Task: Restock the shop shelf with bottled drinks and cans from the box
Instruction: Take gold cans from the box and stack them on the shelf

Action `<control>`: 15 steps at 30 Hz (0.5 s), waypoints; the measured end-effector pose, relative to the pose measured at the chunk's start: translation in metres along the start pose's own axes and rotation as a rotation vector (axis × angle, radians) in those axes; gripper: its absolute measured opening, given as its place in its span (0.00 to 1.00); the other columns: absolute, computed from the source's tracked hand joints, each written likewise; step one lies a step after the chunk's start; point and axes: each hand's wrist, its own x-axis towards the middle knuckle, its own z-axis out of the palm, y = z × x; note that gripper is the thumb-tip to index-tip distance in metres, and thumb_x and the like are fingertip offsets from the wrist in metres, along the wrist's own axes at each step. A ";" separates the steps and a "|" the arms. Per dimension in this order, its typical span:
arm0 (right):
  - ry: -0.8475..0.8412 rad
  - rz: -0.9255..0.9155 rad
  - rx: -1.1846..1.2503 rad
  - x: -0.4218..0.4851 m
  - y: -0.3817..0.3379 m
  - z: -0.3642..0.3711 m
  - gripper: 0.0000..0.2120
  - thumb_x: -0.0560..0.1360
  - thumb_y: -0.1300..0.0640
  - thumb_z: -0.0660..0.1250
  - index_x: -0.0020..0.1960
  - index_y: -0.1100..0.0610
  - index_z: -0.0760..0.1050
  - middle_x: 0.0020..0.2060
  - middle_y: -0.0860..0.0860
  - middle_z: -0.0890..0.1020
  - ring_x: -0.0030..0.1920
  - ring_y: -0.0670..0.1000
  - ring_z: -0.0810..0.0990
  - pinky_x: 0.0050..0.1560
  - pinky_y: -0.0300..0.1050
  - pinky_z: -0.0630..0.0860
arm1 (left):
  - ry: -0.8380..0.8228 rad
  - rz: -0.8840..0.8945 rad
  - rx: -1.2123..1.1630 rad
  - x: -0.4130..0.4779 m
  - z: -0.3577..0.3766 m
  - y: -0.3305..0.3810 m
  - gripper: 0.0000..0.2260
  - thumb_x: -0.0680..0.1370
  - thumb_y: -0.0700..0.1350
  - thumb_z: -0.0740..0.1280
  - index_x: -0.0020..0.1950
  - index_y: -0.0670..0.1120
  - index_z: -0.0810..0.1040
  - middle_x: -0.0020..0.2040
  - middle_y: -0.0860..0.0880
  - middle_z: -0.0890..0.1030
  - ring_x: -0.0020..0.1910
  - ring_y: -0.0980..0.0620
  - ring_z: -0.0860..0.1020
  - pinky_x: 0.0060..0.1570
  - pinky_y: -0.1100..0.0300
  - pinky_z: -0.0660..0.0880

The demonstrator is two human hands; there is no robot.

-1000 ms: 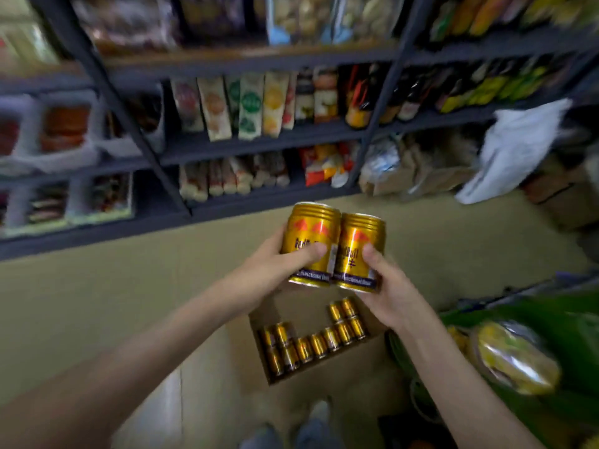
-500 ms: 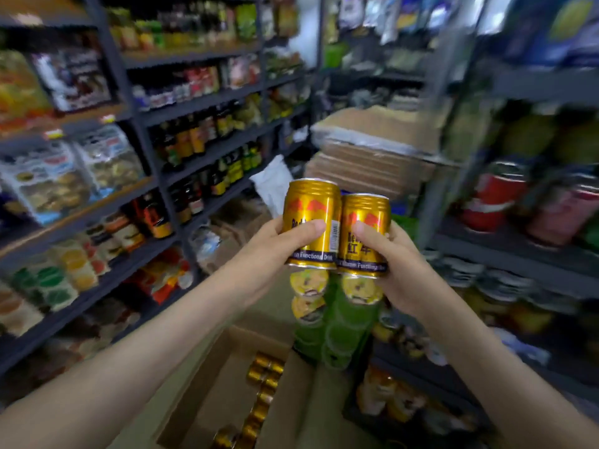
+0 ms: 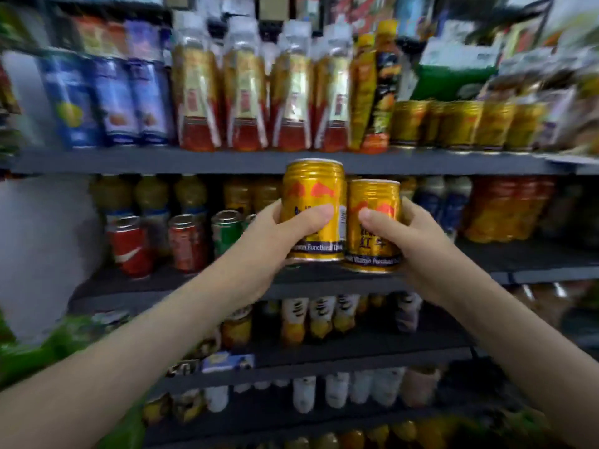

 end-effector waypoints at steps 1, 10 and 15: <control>0.025 -0.024 -0.015 0.002 -0.008 -0.025 0.26 0.63 0.49 0.72 0.60 0.54 0.74 0.51 0.53 0.84 0.50 0.53 0.84 0.50 0.51 0.81 | -0.024 0.010 0.001 0.014 0.022 0.003 0.22 0.64 0.52 0.78 0.55 0.50 0.78 0.47 0.52 0.85 0.47 0.53 0.83 0.47 0.57 0.79; 0.167 -0.235 -0.113 0.039 -0.049 -0.182 0.28 0.63 0.49 0.73 0.62 0.54 0.73 0.51 0.51 0.84 0.51 0.50 0.83 0.50 0.47 0.79 | -0.100 0.089 0.051 0.121 0.143 0.029 0.31 0.65 0.54 0.75 0.65 0.47 0.74 0.56 0.50 0.83 0.54 0.52 0.82 0.57 0.51 0.78; 0.181 -0.305 -0.243 0.084 -0.062 -0.225 0.31 0.61 0.47 0.74 0.62 0.52 0.71 0.50 0.46 0.83 0.49 0.43 0.83 0.48 0.38 0.78 | 0.029 0.174 0.039 0.167 0.155 0.036 0.30 0.62 0.55 0.74 0.62 0.47 0.76 0.51 0.51 0.84 0.50 0.53 0.83 0.54 0.53 0.79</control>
